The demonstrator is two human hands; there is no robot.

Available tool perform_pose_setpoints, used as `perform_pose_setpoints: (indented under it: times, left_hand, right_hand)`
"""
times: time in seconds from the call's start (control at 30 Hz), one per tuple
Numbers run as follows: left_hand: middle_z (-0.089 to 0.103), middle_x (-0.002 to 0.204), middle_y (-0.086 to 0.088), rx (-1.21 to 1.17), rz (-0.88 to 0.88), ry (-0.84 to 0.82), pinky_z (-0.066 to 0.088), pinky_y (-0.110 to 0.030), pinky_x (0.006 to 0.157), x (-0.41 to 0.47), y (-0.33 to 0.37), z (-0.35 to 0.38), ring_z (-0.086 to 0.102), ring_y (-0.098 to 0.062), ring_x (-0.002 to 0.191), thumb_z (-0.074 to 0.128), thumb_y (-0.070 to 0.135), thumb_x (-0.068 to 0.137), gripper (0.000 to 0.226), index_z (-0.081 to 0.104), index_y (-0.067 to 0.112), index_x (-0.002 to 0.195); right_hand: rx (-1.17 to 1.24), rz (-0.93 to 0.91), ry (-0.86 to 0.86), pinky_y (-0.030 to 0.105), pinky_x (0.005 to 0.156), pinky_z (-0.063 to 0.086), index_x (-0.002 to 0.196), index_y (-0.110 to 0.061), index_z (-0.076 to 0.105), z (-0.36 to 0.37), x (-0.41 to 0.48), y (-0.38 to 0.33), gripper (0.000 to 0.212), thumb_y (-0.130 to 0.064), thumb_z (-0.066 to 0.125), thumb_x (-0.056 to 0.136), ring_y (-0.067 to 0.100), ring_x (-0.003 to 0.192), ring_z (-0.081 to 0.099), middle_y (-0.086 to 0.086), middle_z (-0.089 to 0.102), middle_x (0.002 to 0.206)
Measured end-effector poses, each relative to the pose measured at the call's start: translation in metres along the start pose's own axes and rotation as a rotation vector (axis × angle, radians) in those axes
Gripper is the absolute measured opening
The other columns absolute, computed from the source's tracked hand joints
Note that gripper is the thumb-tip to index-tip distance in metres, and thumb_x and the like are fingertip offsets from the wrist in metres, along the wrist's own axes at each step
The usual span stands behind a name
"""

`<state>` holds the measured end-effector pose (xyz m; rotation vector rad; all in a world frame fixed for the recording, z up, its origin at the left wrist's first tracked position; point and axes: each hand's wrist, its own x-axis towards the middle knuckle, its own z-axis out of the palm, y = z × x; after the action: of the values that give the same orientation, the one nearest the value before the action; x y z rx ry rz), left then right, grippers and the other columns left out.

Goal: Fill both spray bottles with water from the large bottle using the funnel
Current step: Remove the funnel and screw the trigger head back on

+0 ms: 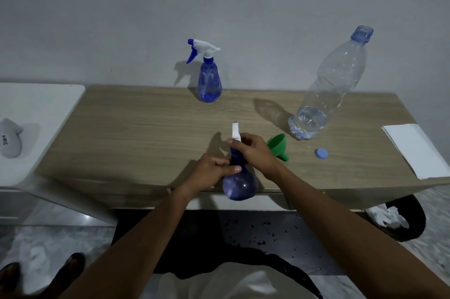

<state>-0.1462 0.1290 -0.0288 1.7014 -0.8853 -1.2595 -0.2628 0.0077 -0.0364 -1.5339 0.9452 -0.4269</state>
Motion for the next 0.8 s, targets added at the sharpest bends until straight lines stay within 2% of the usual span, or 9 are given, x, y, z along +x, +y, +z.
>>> perform_pose_setpoints:
  times: [0.13,0.3,0.4,0.57,0.7,0.8]
  left_hand:
    - [0.079,0.084,-0.007,-0.095,-0.116,-0.015,0.054,-0.015,0.065,-0.002,-0.010,0.001,0.072,-0.010,0.073,0.081,0.017,0.084,0.022,0.079,0.000,0.099]
    - [0.078,0.103,-0.012,-0.066,-0.211,-0.020,0.054,-0.033,0.096,-0.002,-0.010,-0.001,0.073,-0.020,0.096,0.083,0.027,0.081,0.027,0.080,0.009,0.102]
    - [0.078,0.104,-0.012,-0.050,-0.234,-0.016,0.053,-0.039,0.103,-0.001,-0.011,-0.002,0.071,-0.025,0.109,0.084,0.029,0.080,0.031,0.079,0.010,0.104]
    - [0.080,0.099,-0.006,-0.013,-0.237,-0.025,0.054,-0.042,0.103,-0.001,-0.015,-0.005,0.073,-0.024,0.103,0.088,0.034,0.075,0.037,0.079,0.012,0.104]
    - [0.080,0.095,-0.004,-0.006,-0.231,-0.046,0.055,-0.041,0.102,-0.004,-0.014,-0.004,0.074,-0.023,0.101,0.087,0.033,0.076,0.032,0.080,0.015,0.101]
    - [0.080,0.097,-0.007,-0.011,-0.223,-0.034,0.055,-0.040,0.102,-0.006,-0.012,-0.004,0.074,-0.024,0.103,0.087,0.030,0.077,0.029,0.080,0.013,0.099]
  right_hand:
    - [0.059,0.155,-0.045,0.032,0.068,0.048,0.073,-0.013,0.068,0.004,-0.004,0.005,0.034,-0.043,0.076,0.088,0.015,0.063,0.059,0.002,0.065,0.066]
    - [0.089,0.193,-0.122,0.024,0.057,0.047,0.075,-0.011,0.066,0.004,-0.005,0.009,0.039,-0.047,0.074,0.089,0.013,0.057,0.055,0.004,0.061,0.065]
    - [0.103,0.199,-0.134,0.027,0.060,0.046,0.077,-0.012,0.067,0.005,-0.004,0.011,0.041,-0.051,0.077,0.085,0.015,0.059,0.056,0.005,0.062,0.068]
    - [0.131,0.198,-0.151,0.026,0.060,0.047,0.071,-0.015,0.064,0.005,-0.007,0.012,0.037,-0.045,0.076,0.088,0.014,0.058,0.056,0.003,0.062,0.065]
    - [0.136,0.205,-0.165,0.031,0.067,0.050,0.079,-0.011,0.067,0.004,-0.010,0.015,0.038,-0.047,0.076,0.087,0.018,0.066,0.059,0.008,0.063,0.072]
    - [0.157,0.198,-0.164,0.026,0.062,0.050,0.079,-0.012,0.066,0.004,-0.011,0.015,0.034,-0.043,0.076,0.089,0.015,0.061,0.059,0.005,0.063,0.069]
